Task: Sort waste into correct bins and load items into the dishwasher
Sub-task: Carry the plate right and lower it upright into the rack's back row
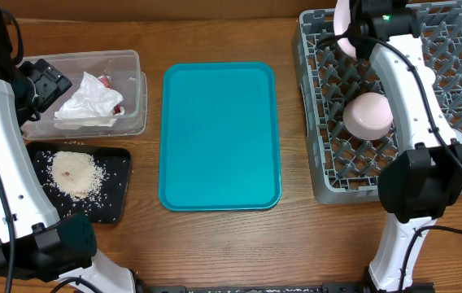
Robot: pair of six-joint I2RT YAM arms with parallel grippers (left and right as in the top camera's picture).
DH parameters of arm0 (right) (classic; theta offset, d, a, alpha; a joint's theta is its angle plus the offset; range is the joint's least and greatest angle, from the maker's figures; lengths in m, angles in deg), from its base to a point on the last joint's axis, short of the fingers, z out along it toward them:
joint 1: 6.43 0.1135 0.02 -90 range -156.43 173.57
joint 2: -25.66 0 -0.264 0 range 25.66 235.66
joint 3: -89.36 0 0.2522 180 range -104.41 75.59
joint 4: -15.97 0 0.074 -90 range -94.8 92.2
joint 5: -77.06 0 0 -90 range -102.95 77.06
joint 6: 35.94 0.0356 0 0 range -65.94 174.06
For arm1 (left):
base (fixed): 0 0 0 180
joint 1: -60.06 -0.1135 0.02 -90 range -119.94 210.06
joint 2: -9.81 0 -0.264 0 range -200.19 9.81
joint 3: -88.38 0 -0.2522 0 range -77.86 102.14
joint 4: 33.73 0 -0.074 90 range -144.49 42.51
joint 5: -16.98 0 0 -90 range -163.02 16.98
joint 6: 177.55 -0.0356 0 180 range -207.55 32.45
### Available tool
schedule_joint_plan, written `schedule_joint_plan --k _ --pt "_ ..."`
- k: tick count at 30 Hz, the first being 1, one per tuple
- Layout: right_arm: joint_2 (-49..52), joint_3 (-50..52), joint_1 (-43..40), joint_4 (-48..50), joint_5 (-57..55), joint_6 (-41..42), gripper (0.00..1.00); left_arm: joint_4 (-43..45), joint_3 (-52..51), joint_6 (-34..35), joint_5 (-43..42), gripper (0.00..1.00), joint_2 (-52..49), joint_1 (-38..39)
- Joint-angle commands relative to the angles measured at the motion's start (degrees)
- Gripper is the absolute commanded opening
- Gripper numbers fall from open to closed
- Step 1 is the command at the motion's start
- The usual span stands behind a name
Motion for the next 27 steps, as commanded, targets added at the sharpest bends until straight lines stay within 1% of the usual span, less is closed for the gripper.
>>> schedule_joint_plan --k 1,10,16,17,18,19,20,22,23,24,25,26,27 --pt "0.90 1.46 0.28 1.27 -0.79 -2.05 0.04 -0.13 0.37 -0.72 0.37 1.00 0.17 -0.20" --pt "1.49 2.69 1.01 1.07 0.72 -2.05 0.04 -0.13 0.37 -0.70 0.37 1.00 0.17 -0.20" --pt "0.13 2.62 3.80 0.55 0.72 -2.05 0.04 -0.13 0.37 -0.70 0.37 1.00 0.17 -0.20" --pt "-0.31 2.51 4.42 0.52 0.72 -2.05 0.09 -0.13 0.37 -0.70 0.37 1.00 0.17 -0.20" --pt "-0.87 2.27 5.18 0.42 0.72 -2.05 0.24 -0.13 0.37 -0.72 0.37 1.00 0.17 -0.20" --pt "-1.46 2.08 5.88 0.33 0.74 -2.05 0.33 -0.13 0.37 -0.70 0.35 1.00 0.17 -0.20" --pt "-2.12 1.79 6.58 0.15 0.96 -2.05 0.39 -0.13 0.37 -0.70 0.35 1.00 0.17 -0.20" --pt "-3.85 1.01 8.17 -0.48 2.71 -2.08 0.60 -0.13 0.37 -0.70 0.37 1.00 0.17 -0.20" --pt "-4.57 0.72 8.70 -0.85 3.72 -2.05 0.69 -0.13 0.37 -0.70 0.37 1.00 0.17 -0.20" --pt "-5.79 0.24 9.51 -1.53 5.53 -2.03 0.82 -0.13 0.37 -0.70 0.35 1.00 0.17 -0.20" --pt "-6.67 -0.07 9.99 -2.10 6.69 -2.03 0.92 -0.13 0.37 -0.72 0.35 1.00 0.17 -0.20" --pt "-7.82 -0.48 10.54 -2.91 8.15 -1.99 1.00 -0.13 0.37 -0.70 0.37 1.00 0.17 -0.20" --pt "-9.07 -0.90 11.08 -3.89 9.68 -1.46 1.00 -0.13 0.37 -0.70 0.37 1.00 0.17 -0.20"
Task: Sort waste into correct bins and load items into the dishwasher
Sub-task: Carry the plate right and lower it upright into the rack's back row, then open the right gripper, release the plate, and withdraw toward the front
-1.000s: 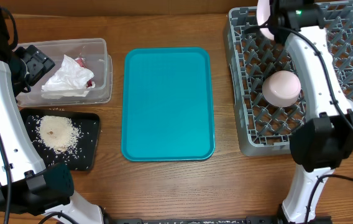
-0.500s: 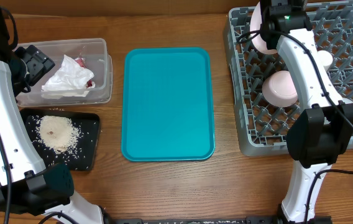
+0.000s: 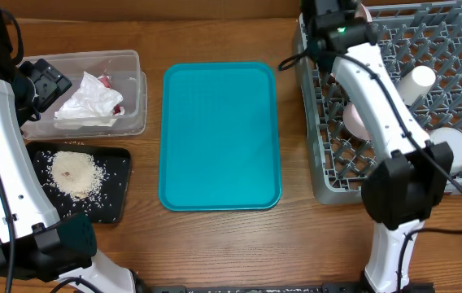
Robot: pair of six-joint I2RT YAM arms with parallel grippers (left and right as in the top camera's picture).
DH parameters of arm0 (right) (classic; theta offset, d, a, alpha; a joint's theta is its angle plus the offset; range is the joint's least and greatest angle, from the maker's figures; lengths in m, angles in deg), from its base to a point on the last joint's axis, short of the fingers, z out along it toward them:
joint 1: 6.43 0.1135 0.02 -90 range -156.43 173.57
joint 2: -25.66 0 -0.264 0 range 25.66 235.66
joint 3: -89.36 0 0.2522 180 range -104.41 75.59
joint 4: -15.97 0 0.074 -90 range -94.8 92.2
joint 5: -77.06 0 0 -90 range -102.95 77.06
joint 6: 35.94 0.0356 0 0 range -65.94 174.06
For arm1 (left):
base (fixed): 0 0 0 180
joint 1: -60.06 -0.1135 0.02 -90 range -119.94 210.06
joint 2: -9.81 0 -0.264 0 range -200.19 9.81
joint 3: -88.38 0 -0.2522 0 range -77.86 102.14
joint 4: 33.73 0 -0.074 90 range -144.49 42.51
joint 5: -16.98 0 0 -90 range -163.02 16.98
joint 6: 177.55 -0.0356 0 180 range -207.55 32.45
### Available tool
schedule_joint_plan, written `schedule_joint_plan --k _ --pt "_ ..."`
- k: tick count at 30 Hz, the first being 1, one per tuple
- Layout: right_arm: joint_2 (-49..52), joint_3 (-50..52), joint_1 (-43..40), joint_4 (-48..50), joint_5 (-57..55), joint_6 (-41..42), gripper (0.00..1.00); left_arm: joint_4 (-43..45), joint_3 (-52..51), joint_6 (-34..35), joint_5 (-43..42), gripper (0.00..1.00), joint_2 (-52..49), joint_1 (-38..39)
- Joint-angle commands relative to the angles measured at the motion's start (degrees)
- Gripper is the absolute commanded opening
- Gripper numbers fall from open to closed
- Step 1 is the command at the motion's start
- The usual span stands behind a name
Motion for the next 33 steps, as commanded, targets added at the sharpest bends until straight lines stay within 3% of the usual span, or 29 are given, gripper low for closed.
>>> schedule_joint_plan --k 1,11,19,27,33 --pt "-8.92 -3.78 1.44 -2.10 5.97 2.19 1.00 -0.13 0.37 -0.70 0.37 1.00 0.17 -0.20" --pt "-28.48 -4.35 3.10 -17.31 22.97 12.46 1.00 -0.13 0.37 -0.70 0.35 1.00 0.17 -0.20" --pt "-36.26 -3.28 4.59 -37.11 23.67 18.12 1.00 -0.13 0.37 -0.70 0.37 1.00 0.17 -0.20" --pt "-43.28 5.22 11.21 -37.90 26.38 20.79 1.00 -0.13 0.37 -0.70 0.37 1.00 0.17 -0.20" --pt "-44.76 12.13 12.50 -37.90 35.08 21.05 1.00 -0.13 0.37 -0.70 0.37 1.00 0.17 -0.20"
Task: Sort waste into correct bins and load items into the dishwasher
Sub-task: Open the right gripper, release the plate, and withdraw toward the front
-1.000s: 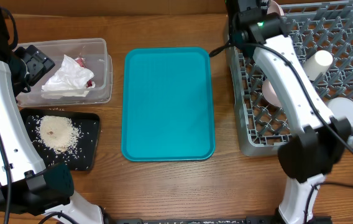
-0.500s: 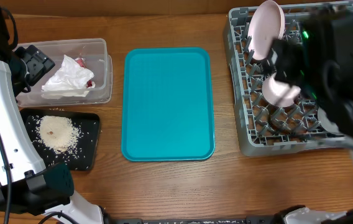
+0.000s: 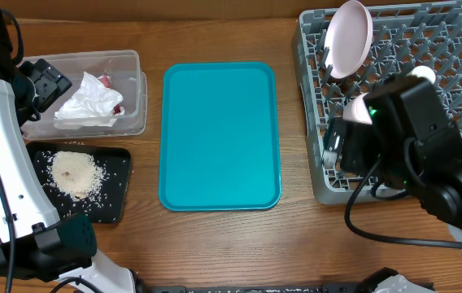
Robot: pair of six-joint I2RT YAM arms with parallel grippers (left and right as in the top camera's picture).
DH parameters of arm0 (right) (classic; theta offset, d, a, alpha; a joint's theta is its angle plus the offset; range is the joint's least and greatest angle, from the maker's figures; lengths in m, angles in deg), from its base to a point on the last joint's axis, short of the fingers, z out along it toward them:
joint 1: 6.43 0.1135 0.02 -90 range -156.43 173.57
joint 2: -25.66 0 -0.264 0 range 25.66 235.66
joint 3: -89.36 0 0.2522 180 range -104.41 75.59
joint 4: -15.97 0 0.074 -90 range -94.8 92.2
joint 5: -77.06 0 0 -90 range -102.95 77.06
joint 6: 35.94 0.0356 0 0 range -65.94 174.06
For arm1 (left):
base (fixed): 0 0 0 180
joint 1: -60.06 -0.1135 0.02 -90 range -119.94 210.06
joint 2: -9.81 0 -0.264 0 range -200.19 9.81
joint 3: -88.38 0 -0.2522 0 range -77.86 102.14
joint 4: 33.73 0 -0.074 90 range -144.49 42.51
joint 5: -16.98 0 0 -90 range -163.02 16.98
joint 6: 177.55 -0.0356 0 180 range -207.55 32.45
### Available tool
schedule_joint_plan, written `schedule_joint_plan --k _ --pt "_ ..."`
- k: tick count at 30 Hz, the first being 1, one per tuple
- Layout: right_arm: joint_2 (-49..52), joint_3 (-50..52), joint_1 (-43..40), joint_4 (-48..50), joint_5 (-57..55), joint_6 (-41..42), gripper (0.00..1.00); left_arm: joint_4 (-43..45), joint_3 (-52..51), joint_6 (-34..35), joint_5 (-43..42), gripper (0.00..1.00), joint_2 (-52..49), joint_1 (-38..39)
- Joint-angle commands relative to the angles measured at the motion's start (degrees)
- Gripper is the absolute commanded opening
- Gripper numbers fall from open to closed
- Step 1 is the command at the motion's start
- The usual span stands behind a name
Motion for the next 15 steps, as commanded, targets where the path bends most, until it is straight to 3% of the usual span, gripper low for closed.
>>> schedule_joint_plan --k 1,15 --pt "-0.11 2.40 0.26 0.22 5.14 1.01 1.00 -0.13 0.37 -0.70 0.37 1.00 0.17 -0.20" --pt "1.77 2.58 0.28 0.24 5.18 0.37 1.00 -0.13 0.37 -0.70 0.37 1.00 0.17 -0.20"
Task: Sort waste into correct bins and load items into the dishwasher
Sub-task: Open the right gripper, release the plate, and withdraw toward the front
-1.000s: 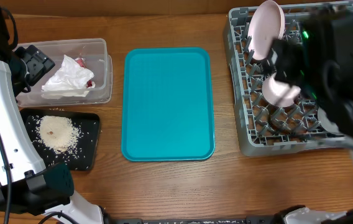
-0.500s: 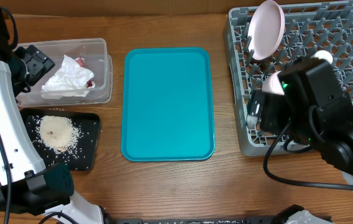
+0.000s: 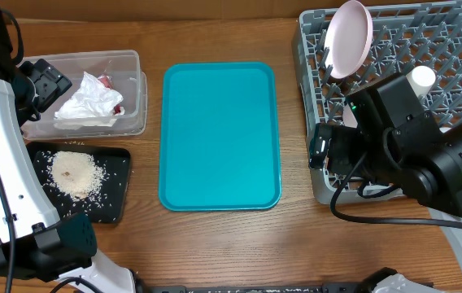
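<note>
A pink plate (image 3: 350, 39) stands on edge in the far left corner of the grey dishwasher rack (image 3: 459, 57). A white cup (image 3: 421, 79) lies in the rack behind my right arm. That arm is raised close to the camera and hides the rack's near left part. Its gripper (image 3: 321, 147) pokes out over the rack's left edge, jaws unclear. My left gripper (image 3: 46, 86) rests at the left end of the clear waste bin (image 3: 130, 61), which holds crumpled tissue (image 3: 91, 99). The teal tray (image 3: 220, 136) is bare.
A black tray (image 3: 113, 203) with a heap of rice (image 3: 74, 173) lies in front of the bin. A sliver of a pale bowl (image 3: 349, 115) shows beside the right arm. Bare wood runs along the table's near edge.
My right arm has shifted slightly to the left, with its gripper now past the rack's left edge. The plate, bin, trays and left arm are unchanged.
My right gripper was at the rack's far left corner with the pink plate. It was still there a moment later, slightly further left. Then the plate stood alone in the rack and the arm had pulled back and up toward the camera, where it stays.
</note>
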Robot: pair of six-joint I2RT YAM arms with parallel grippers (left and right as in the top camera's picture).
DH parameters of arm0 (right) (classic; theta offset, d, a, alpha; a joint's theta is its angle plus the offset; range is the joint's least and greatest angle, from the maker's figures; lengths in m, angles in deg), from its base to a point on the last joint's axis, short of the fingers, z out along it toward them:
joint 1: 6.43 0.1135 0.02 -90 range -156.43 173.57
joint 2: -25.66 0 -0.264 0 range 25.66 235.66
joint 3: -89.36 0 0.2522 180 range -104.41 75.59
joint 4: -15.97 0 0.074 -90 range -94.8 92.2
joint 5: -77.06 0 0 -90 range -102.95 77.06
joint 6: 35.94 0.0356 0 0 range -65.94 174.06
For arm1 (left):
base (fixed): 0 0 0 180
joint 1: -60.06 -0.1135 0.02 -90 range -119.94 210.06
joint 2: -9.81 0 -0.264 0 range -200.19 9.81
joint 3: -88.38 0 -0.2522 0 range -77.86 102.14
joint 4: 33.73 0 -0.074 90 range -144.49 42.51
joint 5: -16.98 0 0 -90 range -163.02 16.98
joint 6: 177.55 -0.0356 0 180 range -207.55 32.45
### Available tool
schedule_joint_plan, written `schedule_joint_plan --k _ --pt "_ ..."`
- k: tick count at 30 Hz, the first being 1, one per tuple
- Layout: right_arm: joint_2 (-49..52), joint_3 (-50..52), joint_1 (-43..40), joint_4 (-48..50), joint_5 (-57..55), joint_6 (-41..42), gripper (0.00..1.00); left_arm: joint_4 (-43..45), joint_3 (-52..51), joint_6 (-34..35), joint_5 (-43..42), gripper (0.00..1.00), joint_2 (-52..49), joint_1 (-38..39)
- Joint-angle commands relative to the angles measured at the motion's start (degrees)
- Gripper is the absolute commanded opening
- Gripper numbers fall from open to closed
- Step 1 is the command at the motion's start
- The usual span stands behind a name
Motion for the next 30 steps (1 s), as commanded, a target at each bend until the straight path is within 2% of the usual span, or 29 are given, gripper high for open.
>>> schedule_joint_plan --k 1,5,10,17,23,30 --pt "-0.24 0.20 0.28 0.17 0.24 -0.17 1.00 -0.13 0.37 -0.72 0.37 1.00 0.17 -0.20" --pt "-0.20 0.20 0.28 1.86 0.02 -0.81 1.00 -0.13 0.37 -0.70 0.37 1.00 0.17 -0.20" --pt "-2.25 0.20 0.11 5.81 -0.44 -8.72 1.00 -0.13 0.37 -0.72 0.37 1.00 0.17 -0.20" --pt "-9.79 2.82 -4.13 9.70 -2.80 -9.09 1.00 -0.13 0.37 -0.70 0.37 1.00 0.17 -0.20" --pt "-21.09 15.98 -9.79 18.10 -1.01 -9.73 1.00 -0.13 0.37 -0.72 0.37 1.00 0.17 -0.20" --pt "-36.04 38.62 -16.94 35.23 5.49 -16.39 1.00 -0.13 0.37 -0.70 0.37 1.00 0.17 -0.20"
